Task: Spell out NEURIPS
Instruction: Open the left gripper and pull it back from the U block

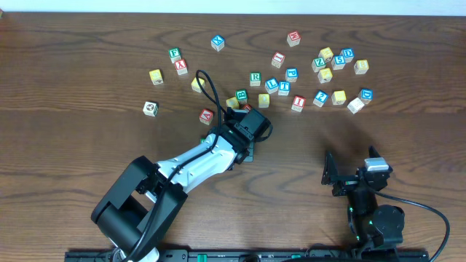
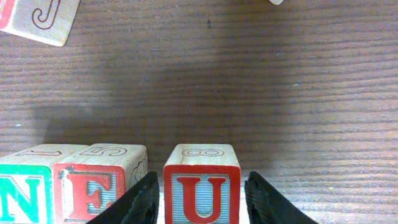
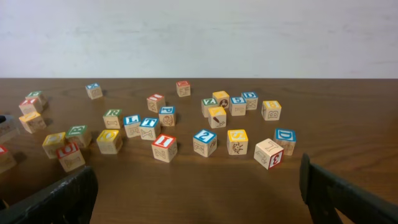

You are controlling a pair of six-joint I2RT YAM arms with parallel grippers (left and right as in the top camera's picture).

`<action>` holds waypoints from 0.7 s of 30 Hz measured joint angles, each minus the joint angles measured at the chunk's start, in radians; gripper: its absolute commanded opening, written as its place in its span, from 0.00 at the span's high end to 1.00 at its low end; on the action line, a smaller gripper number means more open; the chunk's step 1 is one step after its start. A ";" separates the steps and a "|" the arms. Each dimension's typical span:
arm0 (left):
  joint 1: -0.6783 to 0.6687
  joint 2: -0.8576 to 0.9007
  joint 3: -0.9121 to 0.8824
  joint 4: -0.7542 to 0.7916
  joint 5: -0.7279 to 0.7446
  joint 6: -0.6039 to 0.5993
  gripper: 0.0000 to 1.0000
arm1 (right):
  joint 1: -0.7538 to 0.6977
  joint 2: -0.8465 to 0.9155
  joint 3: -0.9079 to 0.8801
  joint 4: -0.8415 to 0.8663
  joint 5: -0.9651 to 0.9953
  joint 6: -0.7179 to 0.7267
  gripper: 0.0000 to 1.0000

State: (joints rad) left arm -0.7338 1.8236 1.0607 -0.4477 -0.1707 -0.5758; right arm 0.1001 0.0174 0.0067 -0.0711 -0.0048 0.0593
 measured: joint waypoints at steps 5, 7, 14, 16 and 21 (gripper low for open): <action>0.000 0.000 0.000 -0.002 0.000 0.000 0.56 | 0.000 0.000 0.000 0.000 0.000 0.000 0.01; 0.000 -0.001 0.000 -0.004 0.000 0.000 0.56 | 0.000 0.000 0.000 0.000 0.000 0.000 0.01; 0.000 -0.045 0.000 -0.028 0.008 0.000 0.56 | 0.000 0.000 0.000 0.000 0.000 0.000 0.01; 0.000 -0.064 0.000 -0.032 0.009 0.002 0.56 | 0.000 0.000 0.000 0.000 0.000 0.000 0.01; 0.000 -0.096 0.000 -0.039 0.024 0.012 0.56 | 0.000 0.000 0.000 0.000 0.000 0.000 0.01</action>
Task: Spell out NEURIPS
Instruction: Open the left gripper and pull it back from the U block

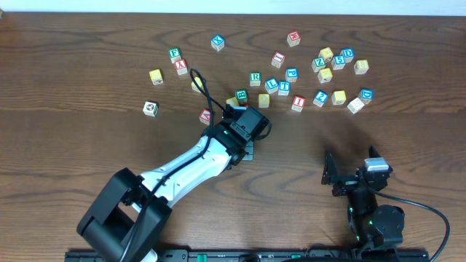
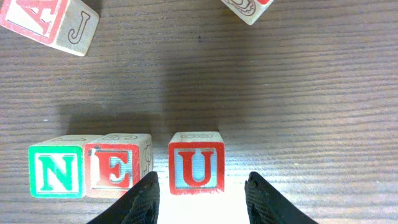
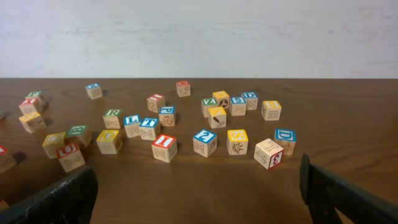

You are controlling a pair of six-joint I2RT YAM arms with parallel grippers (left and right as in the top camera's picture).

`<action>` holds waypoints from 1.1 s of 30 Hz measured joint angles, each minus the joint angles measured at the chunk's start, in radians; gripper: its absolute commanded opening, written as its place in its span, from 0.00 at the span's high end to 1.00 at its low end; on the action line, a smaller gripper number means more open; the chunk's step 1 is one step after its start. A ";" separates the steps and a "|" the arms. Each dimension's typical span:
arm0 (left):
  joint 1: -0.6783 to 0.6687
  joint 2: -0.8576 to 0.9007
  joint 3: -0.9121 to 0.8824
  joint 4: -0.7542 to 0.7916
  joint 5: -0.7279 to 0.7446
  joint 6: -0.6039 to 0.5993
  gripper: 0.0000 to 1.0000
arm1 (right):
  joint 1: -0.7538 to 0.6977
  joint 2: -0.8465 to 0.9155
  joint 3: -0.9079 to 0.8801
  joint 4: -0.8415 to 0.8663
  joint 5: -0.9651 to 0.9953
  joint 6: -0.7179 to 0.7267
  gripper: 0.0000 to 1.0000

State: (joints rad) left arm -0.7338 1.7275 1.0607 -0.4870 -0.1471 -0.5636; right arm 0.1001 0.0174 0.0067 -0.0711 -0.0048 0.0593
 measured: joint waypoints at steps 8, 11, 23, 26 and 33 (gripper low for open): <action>0.000 -0.044 0.000 -0.003 0.038 0.015 0.56 | 0.000 0.000 0.000 0.000 0.000 0.000 0.01; 0.000 -0.064 0.000 -0.002 0.045 0.015 0.56 | 0.000 0.000 0.000 0.000 0.000 0.000 0.01; 0.000 -0.069 0.000 -0.003 0.060 0.015 0.56 | 0.000 0.000 0.000 0.000 0.000 0.000 0.01; 0.000 -0.069 0.000 -0.003 0.066 0.015 0.56 | 0.000 0.000 0.000 0.000 0.000 0.000 0.01; 0.000 -0.109 0.000 -0.007 0.071 0.018 0.55 | 0.000 0.000 0.000 0.000 0.000 0.000 0.01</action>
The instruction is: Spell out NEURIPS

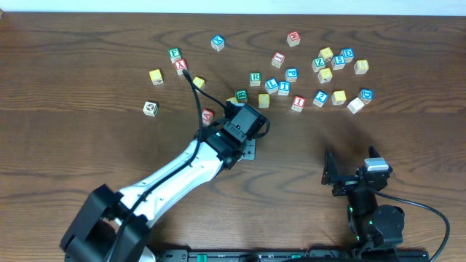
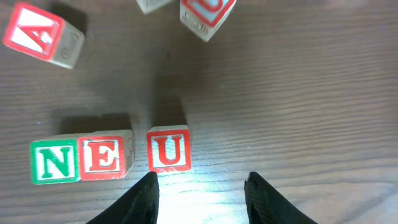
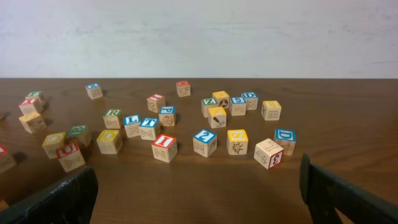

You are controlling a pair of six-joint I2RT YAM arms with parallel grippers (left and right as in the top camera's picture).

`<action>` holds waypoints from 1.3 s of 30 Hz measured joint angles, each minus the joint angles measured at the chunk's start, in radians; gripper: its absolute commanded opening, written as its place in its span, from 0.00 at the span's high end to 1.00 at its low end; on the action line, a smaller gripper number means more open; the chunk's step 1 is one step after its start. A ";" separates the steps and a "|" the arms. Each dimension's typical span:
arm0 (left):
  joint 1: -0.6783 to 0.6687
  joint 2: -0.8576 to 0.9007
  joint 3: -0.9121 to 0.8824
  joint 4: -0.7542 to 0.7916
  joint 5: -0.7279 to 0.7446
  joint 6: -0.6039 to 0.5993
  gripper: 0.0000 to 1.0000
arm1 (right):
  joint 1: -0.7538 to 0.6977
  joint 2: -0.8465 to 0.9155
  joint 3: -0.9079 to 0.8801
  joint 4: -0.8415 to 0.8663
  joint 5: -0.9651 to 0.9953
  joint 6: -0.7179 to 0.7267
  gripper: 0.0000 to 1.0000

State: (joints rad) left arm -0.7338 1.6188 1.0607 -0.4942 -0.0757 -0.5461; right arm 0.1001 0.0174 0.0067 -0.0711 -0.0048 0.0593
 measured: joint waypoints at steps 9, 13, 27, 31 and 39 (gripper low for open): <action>0.000 -0.172 0.000 -0.029 0.001 0.066 0.52 | 0.000 0.000 0.000 0.000 0.000 0.000 0.01; 0.000 -0.231 0.000 -0.034 -0.001 0.081 0.50 | 0.000 0.000 0.000 0.000 0.000 0.000 0.01; 0.005 -0.261 0.000 -0.051 0.000 0.112 0.43 | 0.000 0.000 0.000 0.000 0.000 0.000 0.01; 0.068 -0.267 0.000 -0.130 0.019 0.150 0.43 | 0.000 0.000 0.000 0.000 0.000 0.000 0.01; 0.405 -0.393 0.001 -0.274 0.180 0.354 0.37 | 0.000 0.000 0.000 0.000 0.000 0.000 0.01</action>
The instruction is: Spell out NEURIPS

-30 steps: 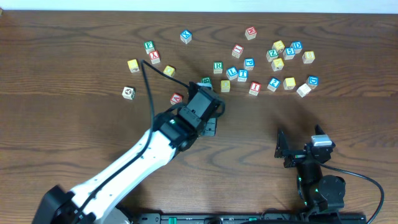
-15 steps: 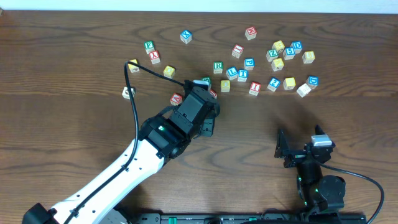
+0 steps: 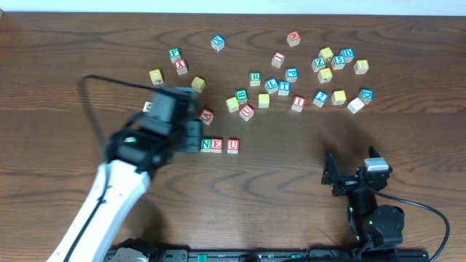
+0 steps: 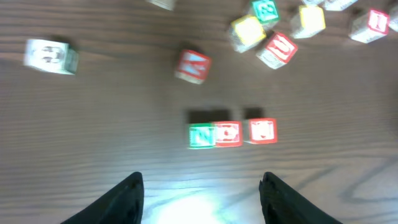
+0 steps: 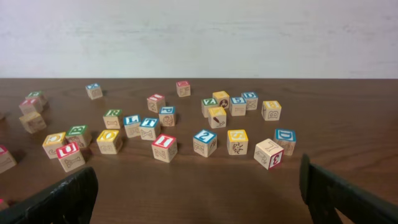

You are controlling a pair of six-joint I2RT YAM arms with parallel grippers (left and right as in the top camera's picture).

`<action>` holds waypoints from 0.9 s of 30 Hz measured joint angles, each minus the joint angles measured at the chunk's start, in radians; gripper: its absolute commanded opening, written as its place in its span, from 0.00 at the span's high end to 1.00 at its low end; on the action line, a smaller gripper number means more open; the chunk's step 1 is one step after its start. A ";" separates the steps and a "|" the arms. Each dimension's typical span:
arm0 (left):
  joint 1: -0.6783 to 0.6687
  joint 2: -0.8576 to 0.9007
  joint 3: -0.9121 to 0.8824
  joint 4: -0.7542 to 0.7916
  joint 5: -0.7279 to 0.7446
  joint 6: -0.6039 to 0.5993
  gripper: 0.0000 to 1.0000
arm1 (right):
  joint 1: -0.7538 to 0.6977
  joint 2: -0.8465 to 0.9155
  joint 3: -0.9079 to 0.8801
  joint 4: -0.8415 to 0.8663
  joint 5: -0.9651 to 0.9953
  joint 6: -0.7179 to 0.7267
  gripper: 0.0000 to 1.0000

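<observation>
Three letter blocks stand in a row on the table: green N (image 3: 206,145), red E (image 3: 217,145) touching it, and red U (image 3: 233,145) a small gap to the right. The left wrist view, which is blurred, shows the same N (image 4: 201,136), E (image 4: 227,134) and U (image 4: 262,130) from high up. My left gripper (image 4: 201,186) hangs open and empty, well above the table and left of the row (image 3: 189,133). A green R block (image 3: 255,78) and a red I block (image 3: 298,102) lie among the loose blocks. My right gripper (image 5: 198,190) rests open near the front right (image 3: 352,173).
Several loose letter blocks are scattered across the back of the table (image 3: 408,131), mostly right of centre. A red A block (image 3: 207,115) lies just behind the row. A picture block (image 3: 151,108) sits at the left, under my left arm's side.
My left gripper was low over the U block; now it is much higher and further left, with its jaws spread wider. The N E U row and the right arm are unchanged.
My left gripper stood open astride the U block, set down right of N and E. At each later moment it was higher above the row, still open. Now it is far up and to the left, and U stays in the row.
</observation>
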State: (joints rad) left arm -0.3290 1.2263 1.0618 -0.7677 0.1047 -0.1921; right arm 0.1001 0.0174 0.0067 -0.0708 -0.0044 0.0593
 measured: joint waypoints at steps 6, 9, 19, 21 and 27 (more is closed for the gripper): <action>0.227 -0.092 0.001 -0.073 0.125 0.153 0.31 | 0.000 0.000 0.000 0.000 0.000 0.000 0.01; 0.313 -0.122 0.001 -0.092 0.158 0.219 0.28 | 0.000 0.000 0.000 0.000 0.000 0.000 0.01; 0.400 -0.135 0.001 -0.137 0.184 0.372 0.22 | 0.000 0.000 0.000 0.000 0.000 0.000 0.01; 0.400 -0.135 0.001 -0.144 0.186 0.404 0.21 | 0.000 0.000 0.000 0.000 0.000 0.000 0.01; 0.400 -0.135 0.001 -0.145 0.185 0.445 0.02 | 0.000 0.000 0.000 0.000 0.000 0.000 0.01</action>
State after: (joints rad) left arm 0.0711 1.0908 1.0630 -0.9123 0.2901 0.2531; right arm 0.1001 0.0174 0.0067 -0.0711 -0.0048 0.0593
